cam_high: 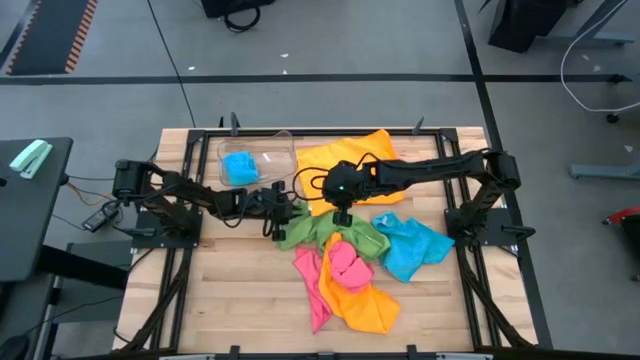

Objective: Fold microfiber towels
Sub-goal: Fold the top orange microfiber towel

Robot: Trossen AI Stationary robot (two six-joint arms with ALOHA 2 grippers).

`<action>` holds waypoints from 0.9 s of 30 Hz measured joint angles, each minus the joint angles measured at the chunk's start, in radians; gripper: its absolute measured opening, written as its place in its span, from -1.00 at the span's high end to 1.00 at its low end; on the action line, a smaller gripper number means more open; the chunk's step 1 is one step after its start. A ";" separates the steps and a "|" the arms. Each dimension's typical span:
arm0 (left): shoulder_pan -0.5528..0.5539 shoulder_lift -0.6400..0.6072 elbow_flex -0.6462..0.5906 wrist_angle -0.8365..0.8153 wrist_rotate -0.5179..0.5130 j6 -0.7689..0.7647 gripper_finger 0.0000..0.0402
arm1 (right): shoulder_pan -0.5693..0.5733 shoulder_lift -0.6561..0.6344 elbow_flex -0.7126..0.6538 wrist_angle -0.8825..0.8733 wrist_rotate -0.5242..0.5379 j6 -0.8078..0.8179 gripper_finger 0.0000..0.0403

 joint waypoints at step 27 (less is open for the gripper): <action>-0.012 -0.002 0.013 -0.116 -0.002 -0.010 0.48 | 0.046 0.232 -0.130 0.479 0.040 -0.081 0.16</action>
